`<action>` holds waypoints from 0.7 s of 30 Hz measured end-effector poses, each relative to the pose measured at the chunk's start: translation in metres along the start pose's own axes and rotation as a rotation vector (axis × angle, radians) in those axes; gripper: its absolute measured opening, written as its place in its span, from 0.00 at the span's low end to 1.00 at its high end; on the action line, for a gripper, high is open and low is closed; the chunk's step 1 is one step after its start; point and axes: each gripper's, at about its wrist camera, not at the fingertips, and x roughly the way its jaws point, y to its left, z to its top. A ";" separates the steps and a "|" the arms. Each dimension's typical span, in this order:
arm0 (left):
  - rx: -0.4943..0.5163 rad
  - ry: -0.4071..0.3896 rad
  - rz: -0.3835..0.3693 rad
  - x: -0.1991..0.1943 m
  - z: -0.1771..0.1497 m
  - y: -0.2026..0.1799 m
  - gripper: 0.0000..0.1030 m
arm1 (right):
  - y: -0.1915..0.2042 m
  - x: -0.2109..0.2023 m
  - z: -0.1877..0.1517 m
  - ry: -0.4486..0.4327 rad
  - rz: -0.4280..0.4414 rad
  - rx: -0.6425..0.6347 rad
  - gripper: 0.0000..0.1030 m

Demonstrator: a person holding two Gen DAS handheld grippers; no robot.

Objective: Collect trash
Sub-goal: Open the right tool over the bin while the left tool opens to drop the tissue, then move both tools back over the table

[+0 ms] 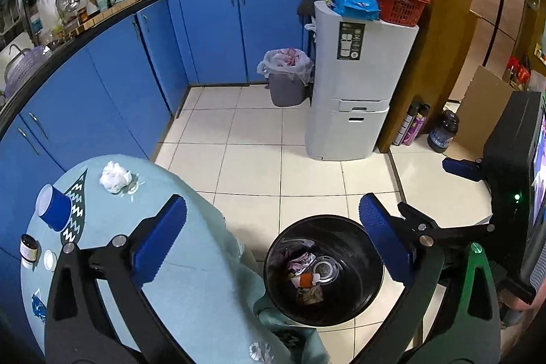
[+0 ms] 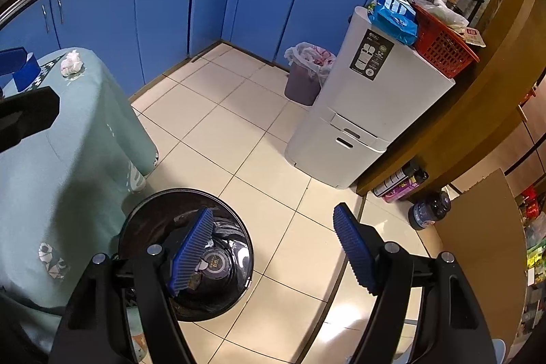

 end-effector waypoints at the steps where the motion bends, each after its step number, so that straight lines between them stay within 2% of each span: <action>1: -0.005 -0.002 0.003 -0.002 -0.001 0.003 0.97 | 0.001 -0.001 0.001 -0.002 0.005 0.000 0.69; 7: -0.052 -0.011 0.043 -0.011 -0.006 0.033 0.97 | 0.021 -0.008 0.016 -0.030 0.046 -0.015 0.69; 11: -0.097 -0.012 0.088 -0.017 -0.014 0.063 0.97 | 0.048 -0.011 0.032 -0.054 0.090 -0.051 0.69; 21: -0.230 -0.018 0.262 -0.040 -0.049 0.172 0.95 | 0.140 -0.009 0.085 -0.099 0.220 -0.168 0.69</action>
